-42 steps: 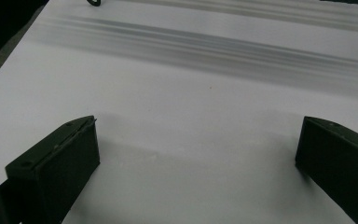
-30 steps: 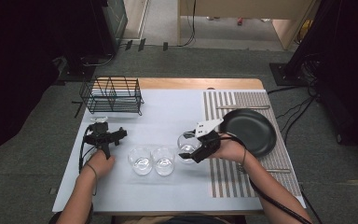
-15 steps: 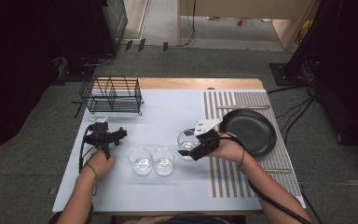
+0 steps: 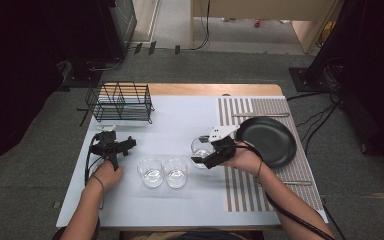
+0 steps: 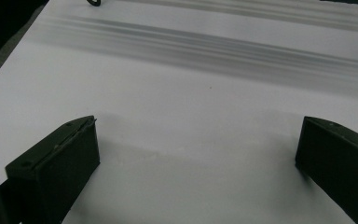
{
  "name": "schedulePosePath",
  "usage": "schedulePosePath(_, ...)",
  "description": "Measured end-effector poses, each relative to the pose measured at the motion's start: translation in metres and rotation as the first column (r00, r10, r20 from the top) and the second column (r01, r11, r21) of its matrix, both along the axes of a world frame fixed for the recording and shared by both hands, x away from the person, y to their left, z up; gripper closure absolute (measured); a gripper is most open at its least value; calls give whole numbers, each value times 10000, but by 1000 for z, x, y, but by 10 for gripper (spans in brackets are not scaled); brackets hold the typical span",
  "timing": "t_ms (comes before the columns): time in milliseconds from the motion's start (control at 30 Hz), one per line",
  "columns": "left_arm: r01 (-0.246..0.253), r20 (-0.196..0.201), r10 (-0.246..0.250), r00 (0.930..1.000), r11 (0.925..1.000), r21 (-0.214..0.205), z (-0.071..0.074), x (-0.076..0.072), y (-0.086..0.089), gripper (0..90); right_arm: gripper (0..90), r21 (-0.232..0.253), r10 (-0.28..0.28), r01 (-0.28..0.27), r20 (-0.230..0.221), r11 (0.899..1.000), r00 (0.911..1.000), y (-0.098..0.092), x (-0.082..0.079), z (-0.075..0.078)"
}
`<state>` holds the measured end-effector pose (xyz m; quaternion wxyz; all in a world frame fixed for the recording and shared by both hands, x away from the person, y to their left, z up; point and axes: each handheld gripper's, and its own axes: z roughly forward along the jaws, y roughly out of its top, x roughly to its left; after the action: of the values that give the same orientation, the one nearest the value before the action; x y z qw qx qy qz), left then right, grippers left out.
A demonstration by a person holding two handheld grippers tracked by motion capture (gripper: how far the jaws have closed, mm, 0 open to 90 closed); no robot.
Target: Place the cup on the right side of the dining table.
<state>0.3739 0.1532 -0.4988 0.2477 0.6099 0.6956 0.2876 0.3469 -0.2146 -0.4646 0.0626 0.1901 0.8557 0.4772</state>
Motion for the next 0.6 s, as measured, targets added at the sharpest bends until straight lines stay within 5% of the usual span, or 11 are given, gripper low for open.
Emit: schedulePosePath(600,1,-3,-1,10000,10000,0,0,0,0,0,175,-218,-812,810,-95,9965,9967,1,4,0)
